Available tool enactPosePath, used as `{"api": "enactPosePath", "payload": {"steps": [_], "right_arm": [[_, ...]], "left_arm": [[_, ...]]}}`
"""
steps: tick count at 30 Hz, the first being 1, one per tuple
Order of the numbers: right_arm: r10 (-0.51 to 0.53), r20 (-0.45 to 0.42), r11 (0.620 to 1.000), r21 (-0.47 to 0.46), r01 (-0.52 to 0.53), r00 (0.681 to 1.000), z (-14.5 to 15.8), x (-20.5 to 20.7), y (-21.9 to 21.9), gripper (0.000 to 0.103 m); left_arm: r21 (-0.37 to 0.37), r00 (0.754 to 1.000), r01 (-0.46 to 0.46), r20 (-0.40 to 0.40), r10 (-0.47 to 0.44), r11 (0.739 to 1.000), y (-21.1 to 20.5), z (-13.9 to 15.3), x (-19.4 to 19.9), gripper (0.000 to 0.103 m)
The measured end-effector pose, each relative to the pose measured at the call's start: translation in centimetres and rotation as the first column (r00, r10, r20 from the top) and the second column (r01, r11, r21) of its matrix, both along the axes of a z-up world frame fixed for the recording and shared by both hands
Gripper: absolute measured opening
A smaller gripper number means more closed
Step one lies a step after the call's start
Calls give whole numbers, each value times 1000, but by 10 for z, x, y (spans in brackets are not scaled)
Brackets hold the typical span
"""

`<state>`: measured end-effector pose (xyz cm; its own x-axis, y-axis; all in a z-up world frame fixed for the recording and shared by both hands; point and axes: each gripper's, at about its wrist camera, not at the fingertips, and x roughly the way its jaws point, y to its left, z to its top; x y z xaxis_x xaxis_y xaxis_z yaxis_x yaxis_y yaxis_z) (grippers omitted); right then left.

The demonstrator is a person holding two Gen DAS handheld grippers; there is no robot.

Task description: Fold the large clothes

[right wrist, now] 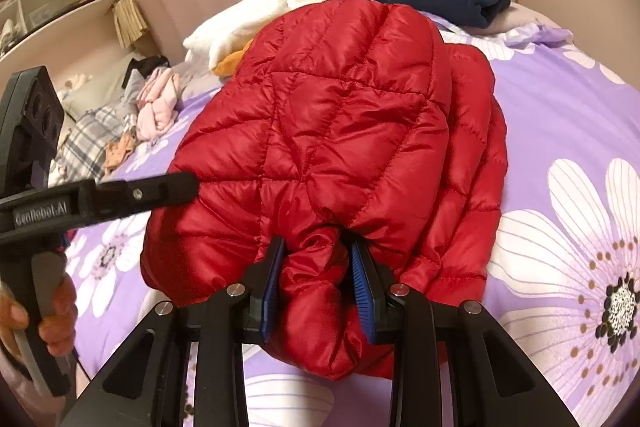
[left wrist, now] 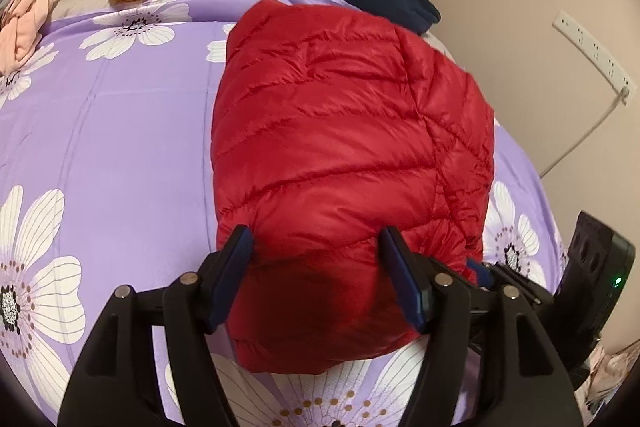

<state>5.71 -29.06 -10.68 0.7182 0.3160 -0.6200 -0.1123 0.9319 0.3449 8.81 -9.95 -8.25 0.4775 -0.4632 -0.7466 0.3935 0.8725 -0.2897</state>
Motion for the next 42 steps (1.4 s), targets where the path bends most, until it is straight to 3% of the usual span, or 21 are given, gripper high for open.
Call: {"api": "enactPosePath", "payload": {"steps": [8, 14, 23, 31, 42], "right_arm": [[-7, -12, 1000, -18, 7, 1000, 4, -2, 2, 32], [-10, -20, 999, 32, 11, 1000, 15, -14, -7, 33], [-74, 89, 997, 0, 75, 993, 45, -25, -18, 35], [-112, 113, 984, -128, 126, 987, 57, 11, -11, 35], [-157, 5, 982, -106, 157, 988, 38, 53, -21, 35]], "left_arm": [[-1, 1000, 8, -23, -8, 1000, 1, -4, 4, 68], [-13, 1000, 2, -31, -3, 1000, 2, -4, 4, 69], [-22, 999, -7, -37, 6, 1000, 1, -3, 2, 69], [-8, 999, 12, -31, -12, 1000, -1, -3, -1, 70], [4, 999, 45, -25, -45, 999, -8, -4, -3, 70]]}}
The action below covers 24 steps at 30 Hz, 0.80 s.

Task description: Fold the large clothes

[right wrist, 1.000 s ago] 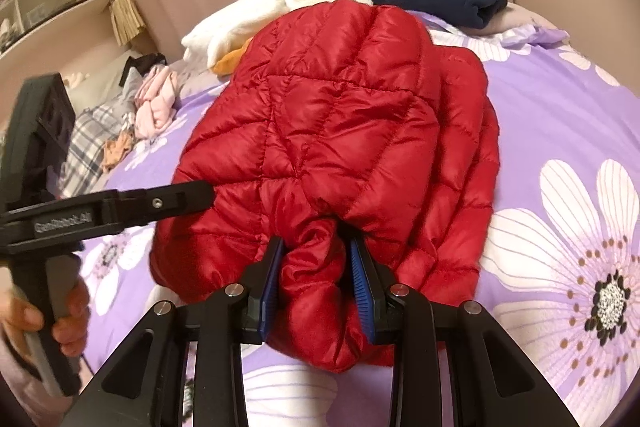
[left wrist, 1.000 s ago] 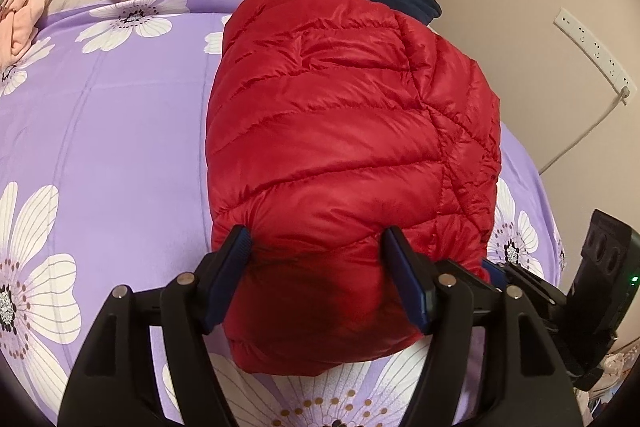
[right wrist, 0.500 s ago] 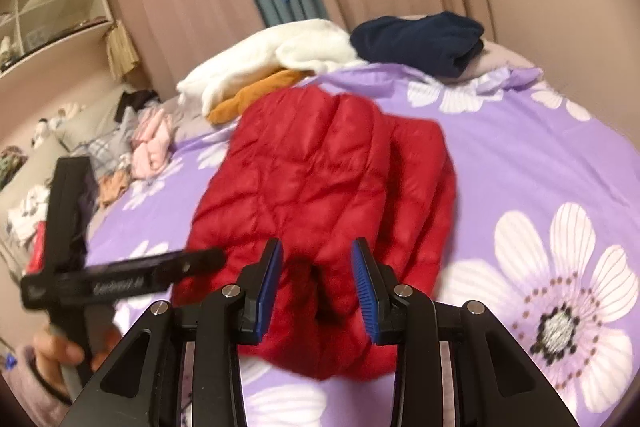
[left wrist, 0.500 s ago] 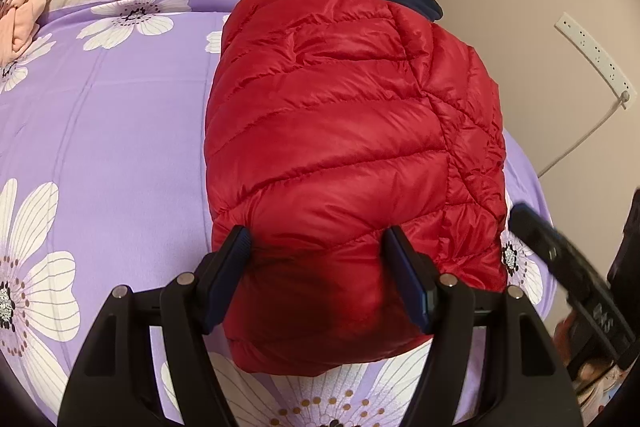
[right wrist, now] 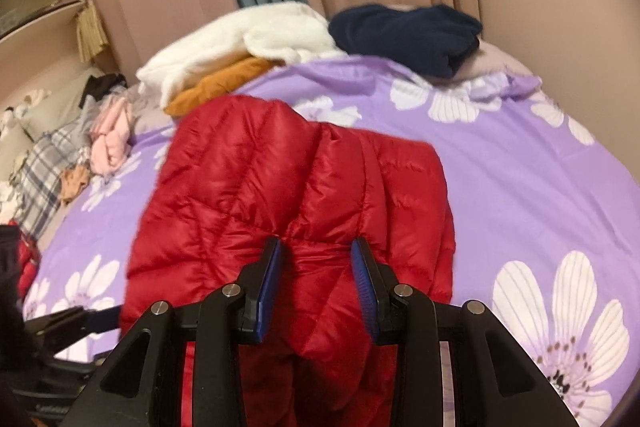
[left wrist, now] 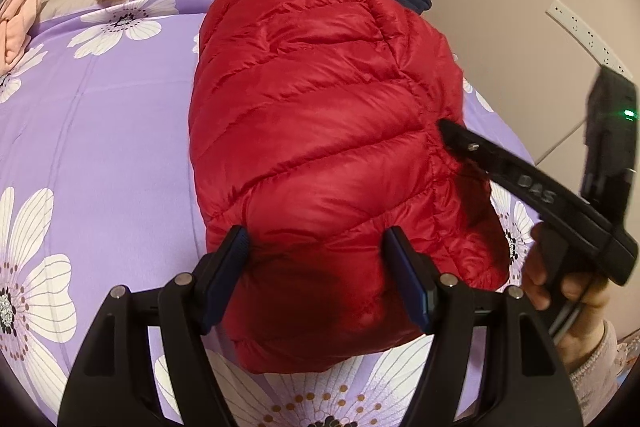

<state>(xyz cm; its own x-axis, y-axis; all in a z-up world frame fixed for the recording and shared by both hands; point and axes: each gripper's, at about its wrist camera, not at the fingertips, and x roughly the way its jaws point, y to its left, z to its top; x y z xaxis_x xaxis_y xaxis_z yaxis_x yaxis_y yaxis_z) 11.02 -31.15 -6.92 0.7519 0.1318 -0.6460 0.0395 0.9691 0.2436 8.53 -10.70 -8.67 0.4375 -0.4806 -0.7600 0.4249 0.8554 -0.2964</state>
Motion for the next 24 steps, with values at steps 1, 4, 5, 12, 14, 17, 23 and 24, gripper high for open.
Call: {"api": "enactPosePath", "payload": {"steps": [1, 4, 5, 12, 14, 17, 23, 24], "right_arm": [[-2, -4, 1000, 4, 2, 1000, -2, 1, 0, 35], [-4, 1, 1000, 7, 4, 1000, -7, -1, 0, 35], [-4, 1, 1000, 12, 4, 1000, -7, -1, -1, 35], [-8, -10, 999, 43, 8, 1000, -5, 0, -8, 35], [-7, 4, 999, 46, 7, 1000, -2, -4, -9, 35], [-13, 43, 999, 50, 11, 999, 6, -13, -12, 35], [-39, 104, 999, 30, 36, 994, 24, -26, -20, 35], [-25, 109, 999, 27, 22, 994, 25, -27, -19, 35]], "left_arm": [[-1, 1000, 1, 0, -1, 1000, 0, 0, 1, 70], [-3, 1000, 4, -1, -4, 1000, -1, -1, 2, 70], [-2, 1000, 5, -1, -5, 1000, -1, -1, 2, 70], [1, 1000, 11, 4, -11, 1000, -2, 0, 1, 70], [0, 1000, 9, 1, -9, 1000, -1, 0, 1, 70], [-9, 1000, 7, -6, -7, 1000, 1, -1, 2, 70], [-15, 1000, 4, -9, -4, 1000, 1, 0, 2, 70], [-14, 1000, 4, -9, -4, 1000, 1, 0, 2, 70]]}}
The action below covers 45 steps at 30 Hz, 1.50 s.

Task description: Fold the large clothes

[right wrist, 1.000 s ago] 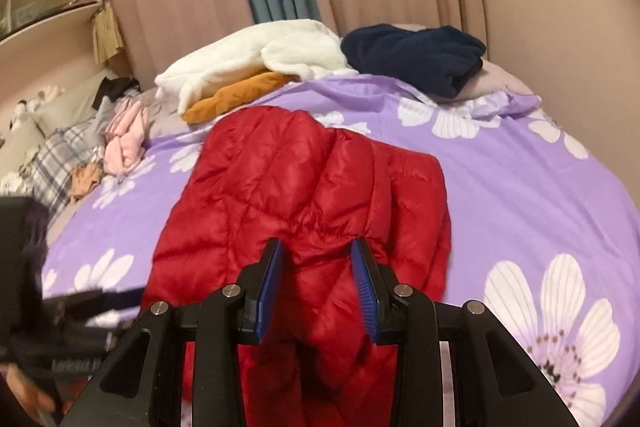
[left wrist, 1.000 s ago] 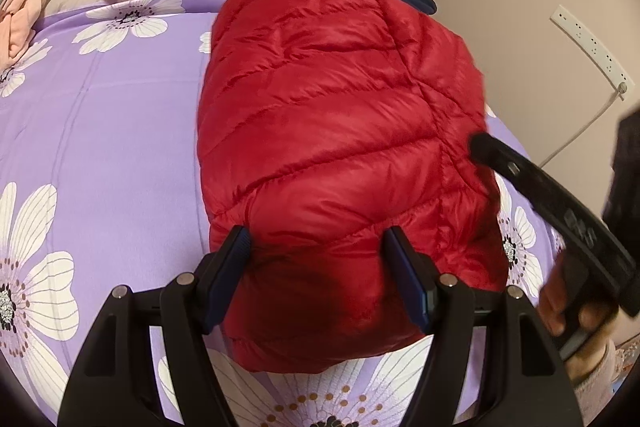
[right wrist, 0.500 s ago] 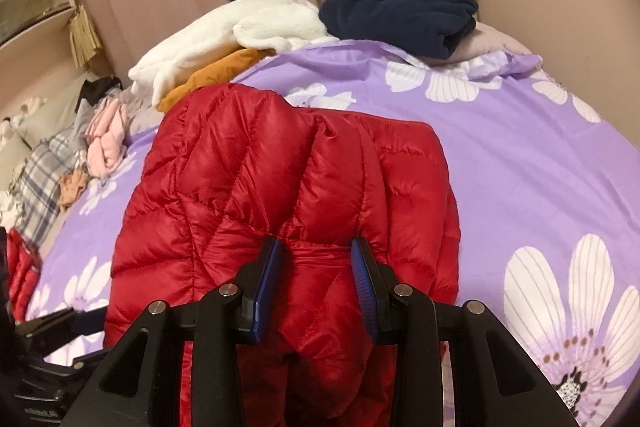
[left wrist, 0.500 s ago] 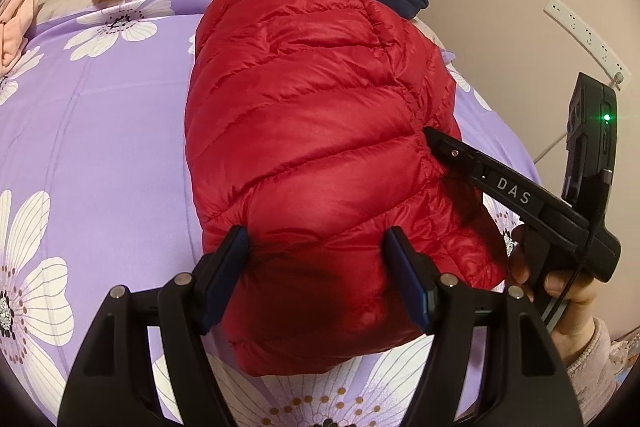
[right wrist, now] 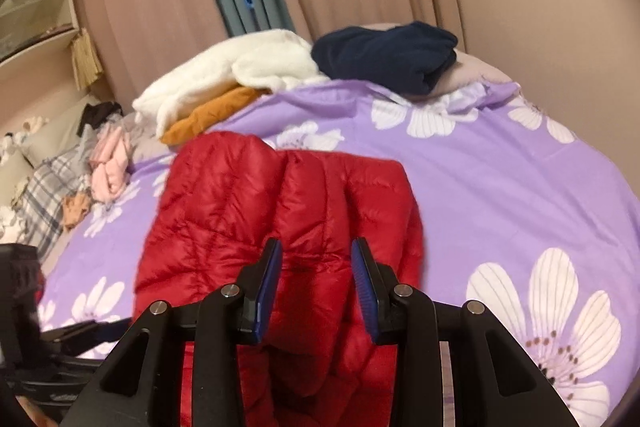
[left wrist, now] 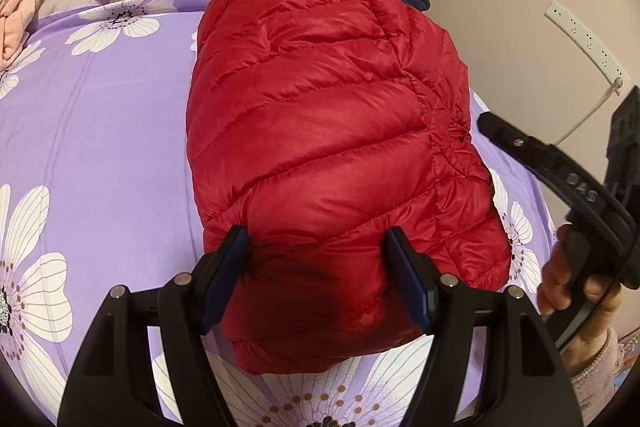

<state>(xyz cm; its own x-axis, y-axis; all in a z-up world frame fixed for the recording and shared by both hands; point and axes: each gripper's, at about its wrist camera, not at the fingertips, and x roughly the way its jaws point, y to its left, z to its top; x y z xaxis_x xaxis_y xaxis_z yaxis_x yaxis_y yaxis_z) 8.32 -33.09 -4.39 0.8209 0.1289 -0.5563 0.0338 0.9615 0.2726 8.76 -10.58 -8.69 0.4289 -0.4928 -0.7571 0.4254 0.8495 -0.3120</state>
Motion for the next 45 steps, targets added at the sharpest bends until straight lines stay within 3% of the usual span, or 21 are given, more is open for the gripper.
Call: {"api": "enactPosePath", "payload": {"steps": [6, 12, 20, 25, 30, 36, 41, 45], "right_arm": [[61, 3, 998, -18, -61, 998, -2, 11, 13, 35], [56, -103, 998, 25, -54, 993, -28, 42, 15, 35], [61, -164, 997, 54, -53, 984, -42, 50, 12, 35], [58, -128, 996, 72, -49, 990, -29, 33, 10, 35], [92, -57, 996, 4, -92, 994, -13, -7, 19, 35], [153, -41, 987, -46, -155, 987, -11, -36, 34, 35], [161, -150, 982, -77, -173, 976, -42, -22, 43, 35], [150, -154, 984, -72, -163, 977, -53, -15, 46, 35]], "left_arm": [[5, 1000, -1, 1, 1, 1000, -1, 0, 0, 70], [11, 1000, 6, 7, -6, 1000, -1, -1, -2, 70], [42, 999, 20, 25, -21, 999, -8, -1, -3, 72], [63, 1000, 21, 21, -22, 998, -10, -2, -2, 75], [57, 1000, 15, 8, -15, 998, -7, -2, -1, 76], [59, 1000, 9, 6, -9, 998, -9, -3, 0, 76], [65, 1000, 11, 3, -11, 998, -11, -4, -1, 75], [91, 1000, 16, 15, -18, 996, -12, -6, -1, 75]]}}
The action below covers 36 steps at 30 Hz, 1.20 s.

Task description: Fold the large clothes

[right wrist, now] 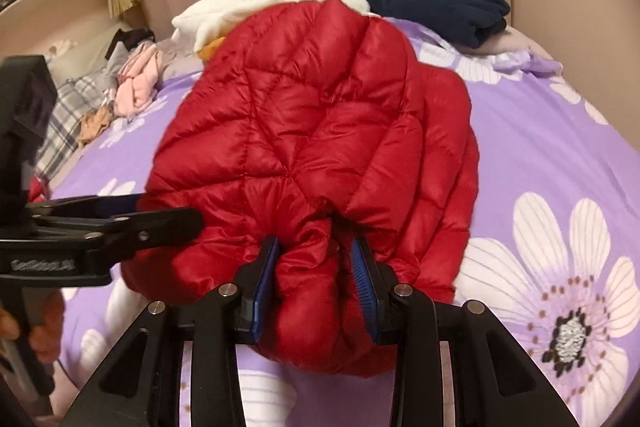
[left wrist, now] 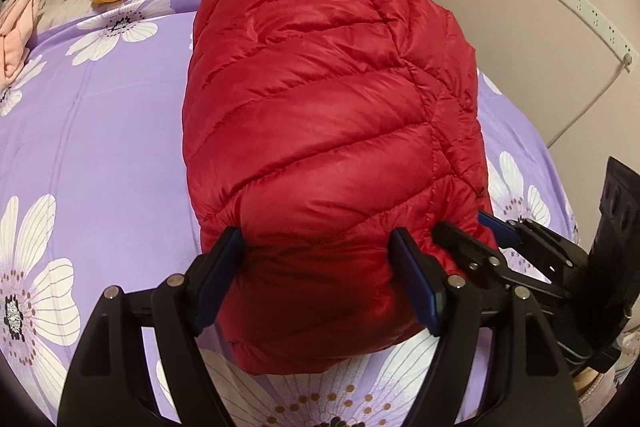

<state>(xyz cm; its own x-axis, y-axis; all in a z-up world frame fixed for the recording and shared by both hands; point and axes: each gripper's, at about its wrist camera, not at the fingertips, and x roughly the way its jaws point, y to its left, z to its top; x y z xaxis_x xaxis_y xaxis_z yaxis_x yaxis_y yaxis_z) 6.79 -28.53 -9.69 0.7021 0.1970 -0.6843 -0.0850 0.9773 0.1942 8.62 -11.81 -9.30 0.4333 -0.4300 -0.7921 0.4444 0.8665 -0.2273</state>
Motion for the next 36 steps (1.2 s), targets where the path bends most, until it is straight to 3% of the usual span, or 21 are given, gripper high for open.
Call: {"api": "enactPosePath", "payload": {"steps": [13, 22, 30, 36], "right_arm": [[-3, 0, 1000, 28, 3, 1000, -1, -8, 0, 35], [-9, -2, 998, 56, 9, 1000, -3, -10, -3, 35], [-11, -3, 999, 53, 11, 1000, -3, -11, -2, 35], [-11, -4, 998, 55, 11, 1000, -3, -11, -2, 35]], "left_arm": [[6, 1000, 5, -3, -5, 1000, 2, -2, 0, 76], [-134, 997, -61, -56, 54, 989, 29, 15, 7, 75], [-157, 993, -114, -52, 107, 981, 43, 22, 14, 75], [-165, 990, -121, -97, 106, 979, 45, 12, 22, 75]]}}
